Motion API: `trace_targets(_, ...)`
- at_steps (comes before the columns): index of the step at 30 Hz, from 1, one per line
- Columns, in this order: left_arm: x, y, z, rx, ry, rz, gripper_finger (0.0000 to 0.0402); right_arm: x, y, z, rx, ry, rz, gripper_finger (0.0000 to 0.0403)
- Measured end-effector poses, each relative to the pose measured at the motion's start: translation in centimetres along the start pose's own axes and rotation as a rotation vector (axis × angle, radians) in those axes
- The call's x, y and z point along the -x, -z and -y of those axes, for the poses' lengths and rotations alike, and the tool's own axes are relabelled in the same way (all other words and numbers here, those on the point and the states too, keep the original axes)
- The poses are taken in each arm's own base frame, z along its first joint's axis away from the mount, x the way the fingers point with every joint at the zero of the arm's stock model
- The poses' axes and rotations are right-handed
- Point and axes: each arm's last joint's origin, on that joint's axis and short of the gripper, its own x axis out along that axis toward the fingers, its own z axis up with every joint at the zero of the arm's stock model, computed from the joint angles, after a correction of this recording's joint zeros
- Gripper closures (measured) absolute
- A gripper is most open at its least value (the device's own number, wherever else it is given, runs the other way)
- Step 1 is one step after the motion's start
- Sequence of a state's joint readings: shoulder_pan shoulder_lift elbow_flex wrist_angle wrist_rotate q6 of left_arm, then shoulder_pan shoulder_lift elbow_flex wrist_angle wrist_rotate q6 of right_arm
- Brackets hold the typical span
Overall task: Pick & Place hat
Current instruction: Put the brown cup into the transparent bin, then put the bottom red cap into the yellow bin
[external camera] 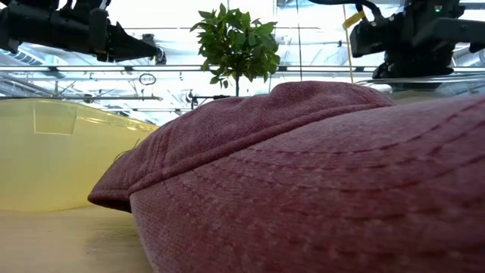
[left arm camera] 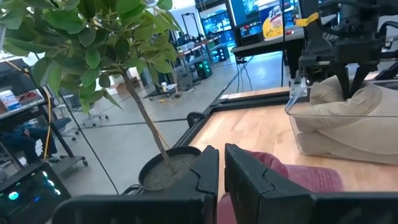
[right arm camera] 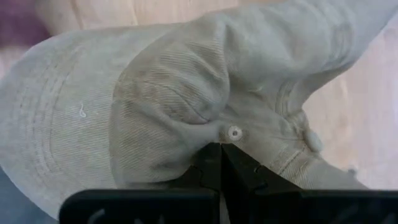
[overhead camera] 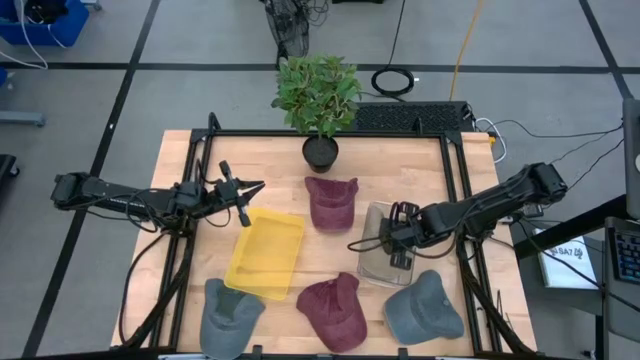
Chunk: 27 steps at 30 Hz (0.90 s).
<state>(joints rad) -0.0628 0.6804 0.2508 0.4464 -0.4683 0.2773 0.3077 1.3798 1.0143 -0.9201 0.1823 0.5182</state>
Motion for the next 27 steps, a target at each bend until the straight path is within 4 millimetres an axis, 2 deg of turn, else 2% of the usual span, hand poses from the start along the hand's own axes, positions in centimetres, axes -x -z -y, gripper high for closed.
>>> trace_targets(4,0.0,0.0,0.0,0.028,0.0,0.001,0.0366,1.2,-0.7,0.0,0.05,0.005,0.054,0.0403)
trace_targets(11,0.0,0.1,0.0,0.07,0.002,-0.008,0.0366,5.4,-2.4,-0.1,0.093,-0.032,0.211,0.0403)
trace_targets(15,0.0,0.1,0.0,0.072,0.003,-0.009,0.0366,7.6,-3.5,-0.1,0.146,-0.025,0.326,0.0403)
trace_targets(20,0.0,0.2,0.1,0.065,0.006,-0.023,0.0366,9.6,-5.6,-1.0,0.161,-0.143,0.548,0.0403)
trace_targets(23,0.0,0.3,0.1,0.063,0.007,-0.029,0.0366,9.8,-6.8,-2.0,0.22,-0.268,0.638,0.0403)
trace_targets(27,0.0,0.3,0.1,0.083,0.007,-0.03,0.0366,8.2,-7.8,-3.9,0.313,-0.306,0.65,0.0403)
